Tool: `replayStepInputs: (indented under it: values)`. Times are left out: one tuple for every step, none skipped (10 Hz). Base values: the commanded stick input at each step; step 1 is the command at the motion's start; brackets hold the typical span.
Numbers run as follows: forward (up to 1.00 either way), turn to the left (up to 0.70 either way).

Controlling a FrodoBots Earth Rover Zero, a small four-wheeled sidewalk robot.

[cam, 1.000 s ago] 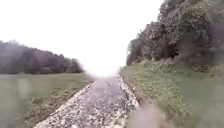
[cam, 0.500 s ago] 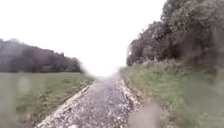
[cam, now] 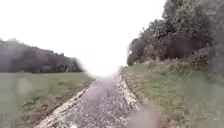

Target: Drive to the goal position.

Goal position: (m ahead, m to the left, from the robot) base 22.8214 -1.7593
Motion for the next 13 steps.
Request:
replayStepInputs:
  values:
    - [0.85, 0.00]
    - [0.85, 0.00]
    - [0.85, 0.00]
    - [0.85, 0.00]
    - [0.85, 0.00]
    - [0.85, 0.00]
    - [0.85, 0.00]
    - [0.85, 0.00]
    - [0.85, 0.00]
    - [0.85, 0.00]
    - [0.85, 0.00]
    - [0.85, 0.00]
    - [0.85, 0.00]
